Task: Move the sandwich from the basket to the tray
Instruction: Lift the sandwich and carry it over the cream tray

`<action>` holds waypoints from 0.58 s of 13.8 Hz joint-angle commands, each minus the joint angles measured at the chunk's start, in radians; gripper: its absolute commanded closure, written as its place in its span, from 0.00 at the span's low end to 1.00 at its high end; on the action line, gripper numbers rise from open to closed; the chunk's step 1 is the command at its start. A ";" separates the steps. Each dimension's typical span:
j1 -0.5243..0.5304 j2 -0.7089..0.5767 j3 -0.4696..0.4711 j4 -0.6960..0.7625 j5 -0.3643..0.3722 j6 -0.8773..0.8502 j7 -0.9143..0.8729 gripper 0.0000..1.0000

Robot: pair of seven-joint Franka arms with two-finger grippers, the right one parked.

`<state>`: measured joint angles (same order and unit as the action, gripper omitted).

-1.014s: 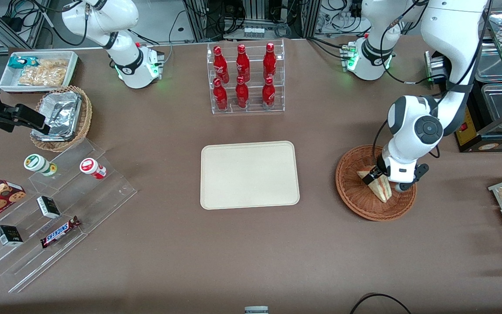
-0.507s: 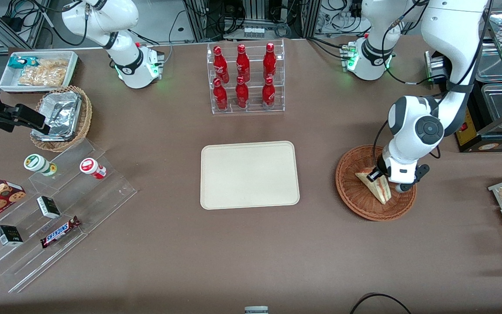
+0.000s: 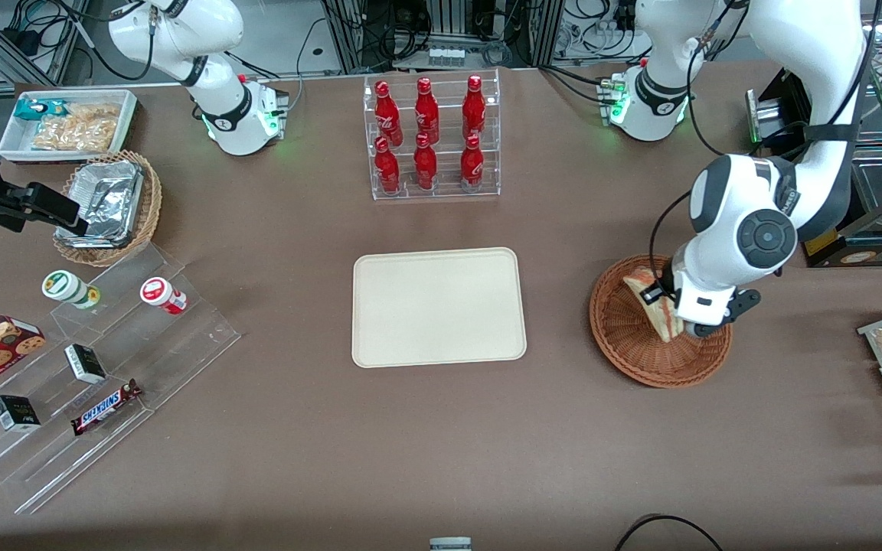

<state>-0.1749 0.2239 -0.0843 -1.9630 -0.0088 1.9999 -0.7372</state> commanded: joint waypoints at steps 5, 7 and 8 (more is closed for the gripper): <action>-0.245 0.267 0.005 0.300 0.000 -0.027 -0.004 0.95; -0.302 0.356 0.005 0.412 -0.016 -0.024 -0.045 0.95; -0.322 0.392 0.003 0.458 -0.016 -0.023 -0.069 0.95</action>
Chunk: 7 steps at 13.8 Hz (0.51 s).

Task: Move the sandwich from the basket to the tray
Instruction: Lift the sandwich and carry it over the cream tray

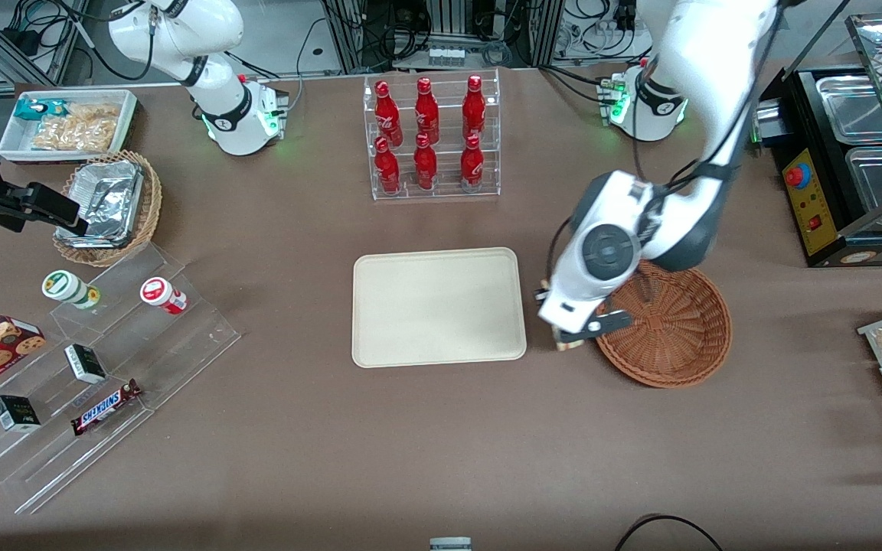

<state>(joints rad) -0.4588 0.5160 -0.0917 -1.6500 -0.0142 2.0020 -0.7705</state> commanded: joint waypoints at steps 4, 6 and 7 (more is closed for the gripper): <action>-0.156 0.180 0.009 0.240 -0.012 -0.022 -0.104 0.95; -0.202 0.184 0.009 0.246 -0.012 -0.022 -0.124 0.95; -0.219 0.190 0.009 0.256 -0.012 -0.014 -0.150 0.95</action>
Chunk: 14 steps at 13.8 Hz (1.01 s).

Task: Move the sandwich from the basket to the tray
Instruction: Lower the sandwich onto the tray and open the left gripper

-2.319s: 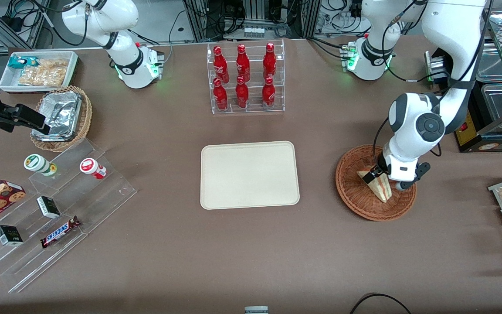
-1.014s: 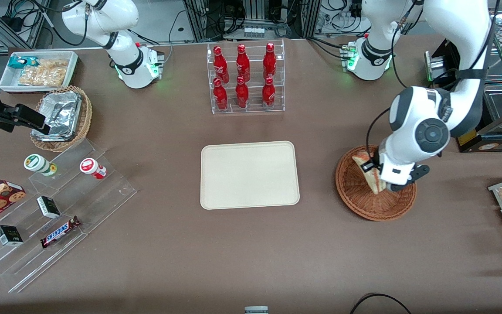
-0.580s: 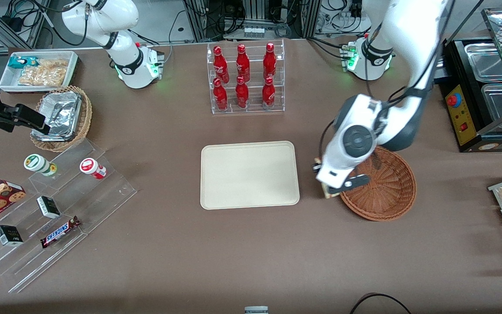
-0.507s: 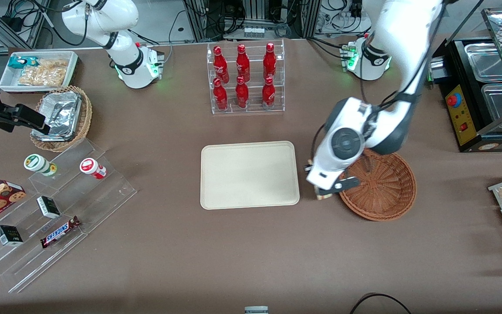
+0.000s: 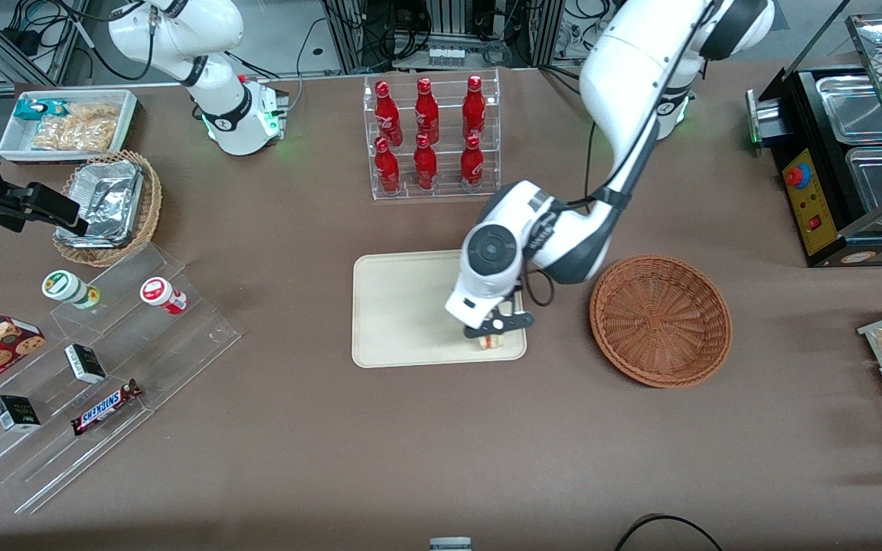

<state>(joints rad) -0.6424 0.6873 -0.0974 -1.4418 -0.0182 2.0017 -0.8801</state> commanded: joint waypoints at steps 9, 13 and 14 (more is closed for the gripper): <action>-0.106 0.103 0.013 0.092 -0.008 0.089 -0.094 0.95; -0.106 0.118 0.007 0.090 -0.009 0.112 -0.088 0.94; -0.106 0.120 0.007 0.089 -0.009 0.132 -0.088 0.94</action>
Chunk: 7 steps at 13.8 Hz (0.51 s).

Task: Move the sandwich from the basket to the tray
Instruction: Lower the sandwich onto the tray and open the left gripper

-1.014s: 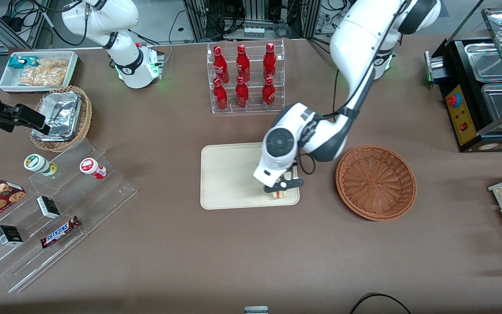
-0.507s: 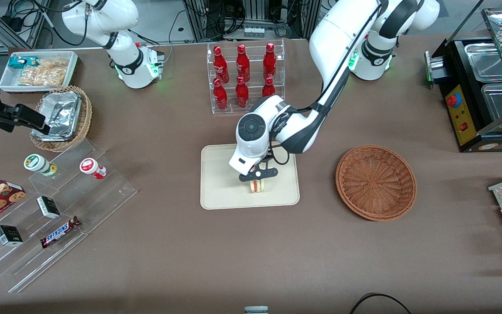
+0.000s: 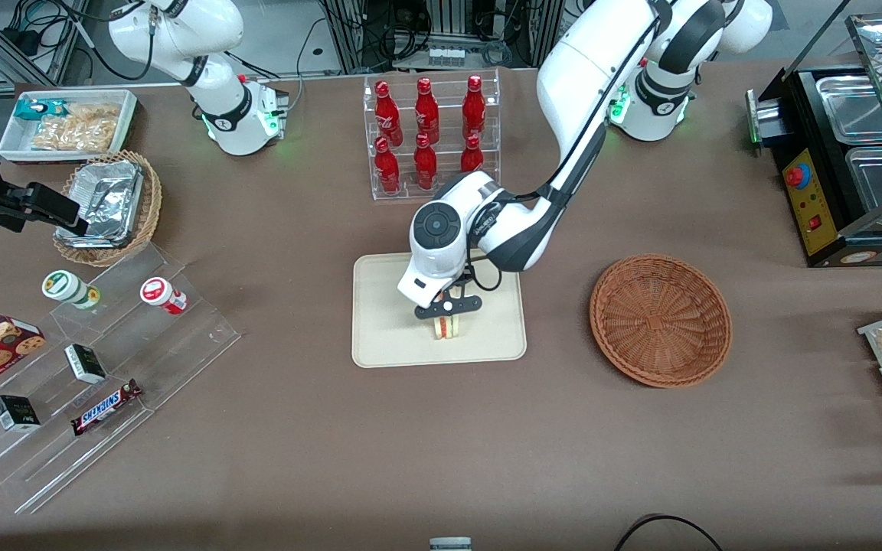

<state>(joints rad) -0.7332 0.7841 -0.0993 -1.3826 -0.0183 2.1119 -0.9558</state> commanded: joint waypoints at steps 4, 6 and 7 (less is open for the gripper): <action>-0.015 0.024 0.003 0.023 -0.012 0.039 -0.014 0.62; -0.014 0.020 0.003 0.025 -0.037 0.037 -0.012 0.00; -0.014 0.015 0.003 0.025 -0.037 0.037 -0.015 0.00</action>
<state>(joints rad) -0.7350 0.7976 -0.1046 -1.3796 -0.0373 2.1476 -0.9559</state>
